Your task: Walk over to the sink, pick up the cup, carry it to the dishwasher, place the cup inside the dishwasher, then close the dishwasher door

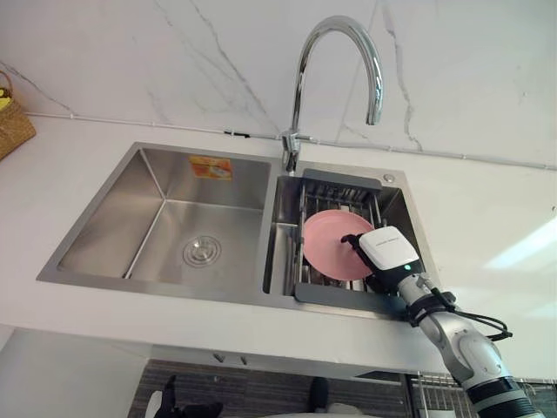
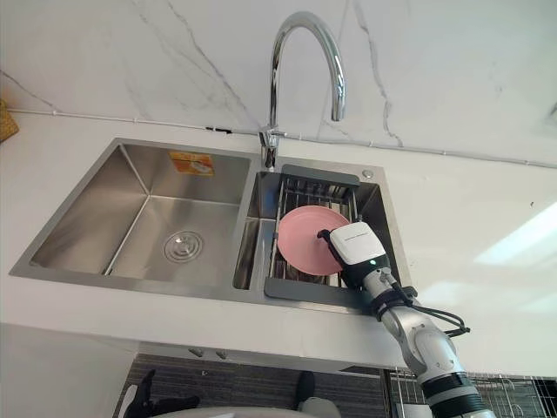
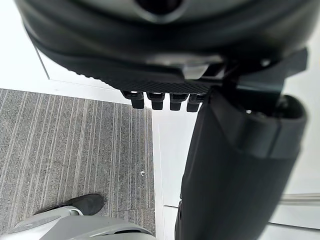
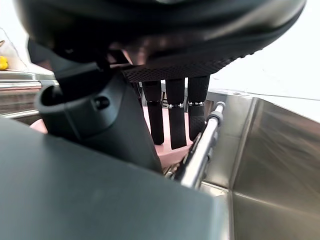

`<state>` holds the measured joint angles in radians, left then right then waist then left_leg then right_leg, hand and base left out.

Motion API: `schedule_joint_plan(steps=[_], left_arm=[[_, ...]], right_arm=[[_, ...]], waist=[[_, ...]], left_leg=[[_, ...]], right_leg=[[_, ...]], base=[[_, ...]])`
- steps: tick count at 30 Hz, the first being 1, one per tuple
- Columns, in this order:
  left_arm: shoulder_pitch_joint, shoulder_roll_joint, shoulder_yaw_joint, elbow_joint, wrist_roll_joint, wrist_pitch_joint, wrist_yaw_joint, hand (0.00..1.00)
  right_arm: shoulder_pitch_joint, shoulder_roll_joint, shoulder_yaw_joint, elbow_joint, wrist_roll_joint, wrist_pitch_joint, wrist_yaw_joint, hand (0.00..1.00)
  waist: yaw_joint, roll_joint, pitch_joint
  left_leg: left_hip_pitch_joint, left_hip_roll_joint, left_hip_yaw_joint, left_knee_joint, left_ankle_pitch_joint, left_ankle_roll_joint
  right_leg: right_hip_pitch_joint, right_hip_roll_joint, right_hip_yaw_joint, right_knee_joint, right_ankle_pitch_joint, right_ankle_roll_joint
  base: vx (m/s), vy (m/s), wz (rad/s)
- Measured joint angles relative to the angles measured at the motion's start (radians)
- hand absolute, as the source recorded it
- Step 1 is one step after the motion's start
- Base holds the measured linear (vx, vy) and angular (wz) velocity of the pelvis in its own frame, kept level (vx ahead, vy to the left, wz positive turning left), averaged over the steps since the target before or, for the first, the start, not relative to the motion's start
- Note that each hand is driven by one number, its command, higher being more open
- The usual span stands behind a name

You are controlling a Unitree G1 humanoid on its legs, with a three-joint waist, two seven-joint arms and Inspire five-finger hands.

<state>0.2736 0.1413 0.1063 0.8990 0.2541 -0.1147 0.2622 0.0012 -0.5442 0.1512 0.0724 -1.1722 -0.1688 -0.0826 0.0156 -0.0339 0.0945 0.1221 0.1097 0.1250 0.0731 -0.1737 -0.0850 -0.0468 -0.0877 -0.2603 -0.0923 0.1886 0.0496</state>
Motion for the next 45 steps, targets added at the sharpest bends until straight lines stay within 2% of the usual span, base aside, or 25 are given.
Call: schedule_joint_plan(steps=[13, 22, 27, 31, 32, 36, 41, 45], left_arm=[[0.012, -0.001, -0.016, -0.022, 0.001, -0.003, 0.036, 1.00], [0.028, -0.002, -0.016, -0.041, -0.001, 0.002, 0.044, 1.00], [0.028, -0.006, -0.016, -0.046, -0.008, 0.014, 0.042, 1.00], [0.029, -0.006, -0.015, -0.053, -0.010, 0.026, 0.039, 1.00], [0.031, -0.006, -0.015, -0.062, -0.017, 0.030, 0.037, 1.00], [0.030, -0.006, -0.016, -0.077, -0.029, 0.044, 0.026, 1.00], [0.030, -0.006, -0.016, -0.080, -0.029, 0.058, 0.015, 1.00], [0.029, -0.006, -0.016, -0.087, -0.029, 0.066, 0.010, 1.00]], right_arm=[[0.013, -0.015, 0.005, 0.000, 0.061, -0.001, -0.069, 0.00], [0.015, -0.043, 0.003, -0.016, 0.234, -0.015, -0.062, 0.00], [0.015, -0.038, -0.018, -0.046, 0.318, -0.021, 0.009, 0.00], [0.011, -0.026, -0.065, -0.091, 0.335, -0.026, 0.119, 0.00], [0.004, -0.026, -0.071, -0.094, 0.338, -0.024, 0.144, 1.00], [-0.013, -0.026, -0.072, -0.091, 0.353, -0.008, 0.208, 1.00], [-0.053, -0.030, -0.072, -0.086, 0.348, 0.049, 0.314, 1.00], [-0.078, -0.036, -0.073, -0.077, 0.344, 0.060, 0.378, 1.00]], waist=[[-0.001, 0.007, 0.004], [0.000, 0.024, 0.014], [-0.001, 0.031, 0.018], [0.000, 0.034, 0.018], [-0.001, 0.034, 0.018], [0.001, 0.034, 0.018], [0.006, 0.031, 0.016], [0.009, 0.027, 0.013]], left_leg=[[-0.002, 0.005, -0.004, 0.002, 0.003, -0.003], [-0.002, 0.008, -0.008, 0.003, 0.005, -0.007], [0.003, 0.011, -0.015, 0.003, 0.006, -0.008], [0.004, 0.011, -0.018, 0.003, 0.006, -0.009], [0.004, 0.011, -0.019, 0.003, 0.006, -0.009], [0.004, 0.011, -0.022, 0.003, 0.006, -0.010], [0.004, 0.011, -0.026, 0.003, 0.007, -0.009], [0.005, 0.010, -0.030, 0.003, 0.007, -0.009]], right_leg=[[0.000, 0.004, -0.004, 0.000, 0.000, -0.001], [0.003, 0.007, -0.009, 0.000, -0.001, -0.002], [0.012, 0.009, -0.014, 0.000, -0.003, -0.005], [0.016, 0.009, -0.017, 0.000, -0.004, -0.006], [0.017, 0.009, -0.018, 0.000, -0.004, -0.007], [0.019, 0.008, -0.021, 0.000, -0.004, -0.007], [0.019, 0.008, -0.026, 0.000, -0.004, -0.007], [0.023, 0.005, -0.031, 0.000, -0.004, -0.007]], base=[[0.00, 0.000, 0.00], [0.00, 0.000, 0.00], [0.00, 0.000, 0.03], [0.00, 0.000, 0.00], [0.00, 0.000, 0.00], [0.00, 0.000, 0.01], [0.00, 0.002, 0.01], [0.00, 0.004, 0.02]])
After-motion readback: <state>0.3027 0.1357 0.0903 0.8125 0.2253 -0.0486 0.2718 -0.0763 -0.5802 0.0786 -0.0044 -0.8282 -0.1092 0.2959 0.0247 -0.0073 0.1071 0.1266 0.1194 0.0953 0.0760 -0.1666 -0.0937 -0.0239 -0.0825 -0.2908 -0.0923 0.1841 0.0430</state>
